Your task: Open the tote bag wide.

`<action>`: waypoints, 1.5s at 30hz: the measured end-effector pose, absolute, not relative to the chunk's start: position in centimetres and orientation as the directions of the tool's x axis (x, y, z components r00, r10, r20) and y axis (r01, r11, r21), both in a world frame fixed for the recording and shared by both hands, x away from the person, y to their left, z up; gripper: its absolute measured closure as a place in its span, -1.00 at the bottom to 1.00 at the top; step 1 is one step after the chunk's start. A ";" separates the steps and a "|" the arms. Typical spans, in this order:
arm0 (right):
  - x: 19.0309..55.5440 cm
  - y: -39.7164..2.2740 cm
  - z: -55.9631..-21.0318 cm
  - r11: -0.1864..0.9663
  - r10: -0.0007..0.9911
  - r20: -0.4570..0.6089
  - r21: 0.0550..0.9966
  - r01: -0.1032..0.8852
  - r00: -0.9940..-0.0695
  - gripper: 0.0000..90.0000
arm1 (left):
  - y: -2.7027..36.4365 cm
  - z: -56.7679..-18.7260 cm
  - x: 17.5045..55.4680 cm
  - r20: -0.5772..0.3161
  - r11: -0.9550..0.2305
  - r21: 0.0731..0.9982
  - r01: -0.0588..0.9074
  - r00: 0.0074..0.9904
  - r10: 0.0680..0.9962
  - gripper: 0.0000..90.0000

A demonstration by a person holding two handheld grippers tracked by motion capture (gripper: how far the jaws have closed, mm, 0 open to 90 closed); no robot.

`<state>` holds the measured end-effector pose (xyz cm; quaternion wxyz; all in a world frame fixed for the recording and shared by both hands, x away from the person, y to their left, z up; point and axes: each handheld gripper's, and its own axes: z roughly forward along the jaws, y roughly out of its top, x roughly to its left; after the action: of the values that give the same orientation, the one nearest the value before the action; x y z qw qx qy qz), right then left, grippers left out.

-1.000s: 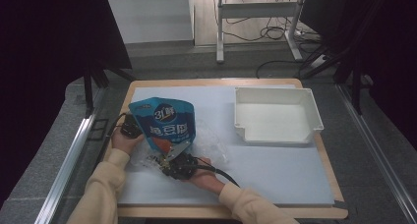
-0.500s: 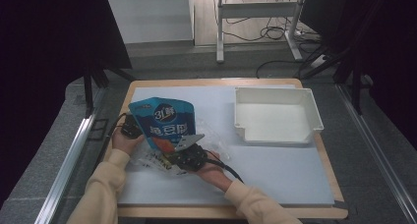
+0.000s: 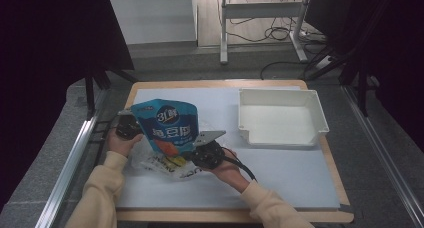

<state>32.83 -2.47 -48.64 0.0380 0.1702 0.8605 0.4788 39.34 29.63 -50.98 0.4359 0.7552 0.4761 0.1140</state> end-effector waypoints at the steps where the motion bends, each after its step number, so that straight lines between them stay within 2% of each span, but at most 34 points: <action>1: 32.8 -2.7 -48.5 0.480 0.330 0.099 0.838 0.257 -0.939 0.97 | 29.9 -50.7 39.1 -0.248 -0.158 0.773 0.615 0.521 0.817 0.97; 8: 32.7 -3.4 -47.9 0.468 0.332 0.101 0.846 0.256 -0.938 0.97 | 31.8 -48.4 37.1 -0.271 -0.079 0.818 0.570 0.503 0.821 0.97; 12: 32.7 -4.2 -47.6 0.466 0.341 0.096 0.847 0.257 -0.935 0.97 | 32.3 -47.4 35.4 -0.251 -0.079 0.837 0.541 0.508 0.824 0.96; 15: 32.7 -5.0 -47.5 0.463 0.352 0.098 0.846 0.264 -0.931 0.96 | 32.7 -46.9 33.9 -0.232 -0.088 0.846 0.527 0.511 0.827 0.92; 18: 32.8 -6.0 -47.5 0.457 0.367 0.102 0.846 0.275 -0.925 0.90 | 32.9 -46.5 32.2 -0.215 -0.094 0.855 0.510 0.513 0.831 0.77; 19: 32.9 -6.7 -47.5 0.455 0.376 0.105 0.845 0.282 -0.921 0.83 | 33.0 -46.4 31.6 -0.207 -0.095 0.860 0.502 0.513 0.833 0.58; 20: 32.9 -6.7 -47.5 0.455 0.376 0.105 0.845 0.282 -0.921 0.83 | 33.0 -46.3 31.2 -0.208 -0.093 0.862 0.499 0.514 0.832 0.58; 21: 32.9 -7.0 -47.5 0.452 0.380 0.109 0.845 0.287 -0.919 0.78 | 33.0 -46.2 30.7 -0.206 -0.096 0.863 0.496 0.519 0.830 0.43; 22: 32.9 -7.3 -47.5 0.451 0.383 0.110 0.844 0.290 -0.917 0.73 | 33.0 -46.2 30.3 -0.203 -0.100 0.863 0.495 0.521 0.829 0.43; 26: 32.9 -8.3 -47.4 0.445 0.395 0.126 0.840 0.310 -0.910 0.41 | 32.5 -46.1 28.6 -0.194 -0.113 0.864 0.490 0.532 0.824 0.13; 27: 32.8 -8.6 -47.4 0.443 0.398 0.128 0.840 0.313 -0.908 0.33 | 32.3 -46.2 28.4 -0.192 -0.118 0.864 0.490 0.536 0.822 0.00; 28: 32.8 -8.7 -47.4 0.443 0.400 0.129 0.840 0.314 -0.908 0.25 | 32.1 -46.2 28.1 -0.190 -0.123 0.863 0.490 0.540 0.820 0.00; 31: 32.7 -9.5 -47.4 0.435 0.412 0.136 0.840 0.326 -0.901 0.06 | 31.3 -46.5 27.3 -0.172 -0.154 0.857 0.491 0.555 0.814 -0.17; 35: 32.8 -10.4 -47.4 0.412 0.429 0.151 0.845 0.341 -0.891 -0.05 | 30.7 -47.2 26.4 -0.173 -0.159 0.850 0.502 0.552 0.816 -0.26; 45: 33.2 -11.8 -47.0 0.380 0.464 0.157 0.854 0.356 -0.872 -0.14 | 29.9 -48.5 24.9 -0.163 -0.168 0.847 0.505 0.546 0.822 -0.28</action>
<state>33.23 -11.76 -47.02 0.0541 0.2473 0.8288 0.4990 24.93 29.91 -48.51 0.4668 0.7451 0.4451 0.1697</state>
